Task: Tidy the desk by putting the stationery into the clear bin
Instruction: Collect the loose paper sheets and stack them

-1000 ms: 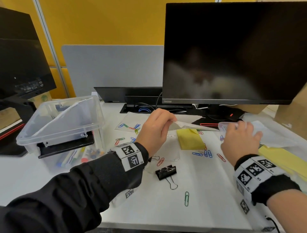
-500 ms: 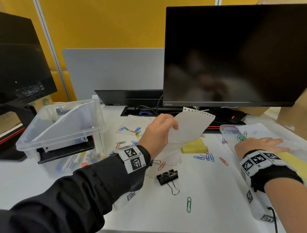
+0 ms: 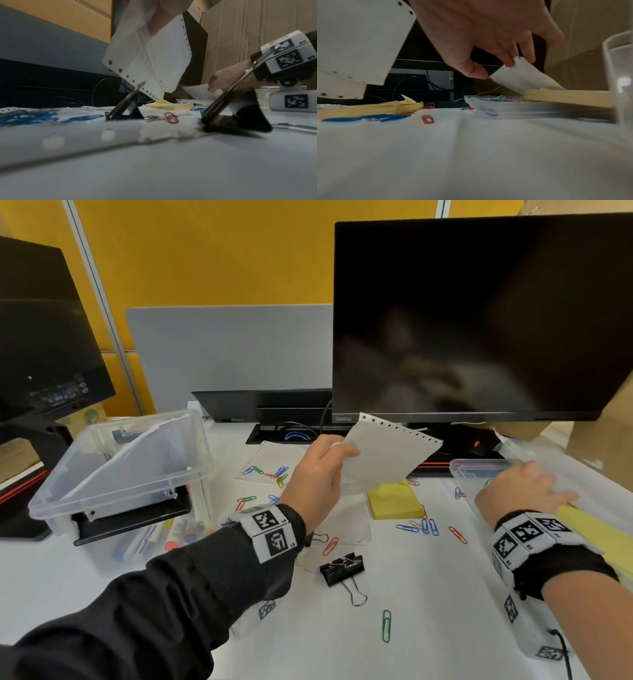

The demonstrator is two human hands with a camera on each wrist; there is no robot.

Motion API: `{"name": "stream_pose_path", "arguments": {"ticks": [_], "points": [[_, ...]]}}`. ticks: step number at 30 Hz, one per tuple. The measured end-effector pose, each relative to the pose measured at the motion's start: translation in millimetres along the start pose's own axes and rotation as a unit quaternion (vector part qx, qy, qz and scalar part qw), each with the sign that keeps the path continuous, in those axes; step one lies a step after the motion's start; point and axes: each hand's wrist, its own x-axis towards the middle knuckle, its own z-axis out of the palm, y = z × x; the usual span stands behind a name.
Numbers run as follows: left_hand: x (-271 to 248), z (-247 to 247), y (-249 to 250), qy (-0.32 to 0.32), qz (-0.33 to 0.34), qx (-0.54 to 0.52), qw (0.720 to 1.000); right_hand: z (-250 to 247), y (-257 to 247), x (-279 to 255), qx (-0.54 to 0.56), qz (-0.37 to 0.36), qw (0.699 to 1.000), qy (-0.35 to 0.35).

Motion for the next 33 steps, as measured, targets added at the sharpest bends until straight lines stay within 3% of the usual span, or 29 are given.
{"name": "stream_pose_path", "arguments": {"ticks": [4, 9, 13, 17, 23, 26, 30, 33], "points": [[0, 1, -4, 0.000, 0.028, 0.009, 1.000, -4, -2, -9, 0.083, -0.080, 0.986, 0.117], [0, 3, -5, 0.023, 0.021, 0.016, 0.999, -12, -3, -26, 0.203, -0.214, 0.938, 0.181], [4, -3, -3, 0.047, 0.008, 0.033, 0.998, -16, -3, -43, 0.260, -0.296, 0.899, 0.192], [27, -19, 5, 0.114, 0.004, 0.019, 0.993, -18, -2, -56, 0.299, -0.344, 0.869, 0.195], [64, -41, 19, 0.179, -0.010, -0.005, 0.984, -25, 2, -64, 0.347, -0.324, 0.865, 0.163], [65, -39, 21, 0.113, -0.017, 0.006, 0.993, -24, 1, -66, 0.367, -0.344, 0.846, 0.175], [48, -24, 33, -0.131, -0.032, -0.012, 0.991, -17, -1, -64, 0.403, -0.401, 0.797, 0.206], [40, -15, 48, -0.209, -0.055, -0.082, 0.973, -13, -3, -60, 0.441, -0.431, 0.751, 0.236]]}}
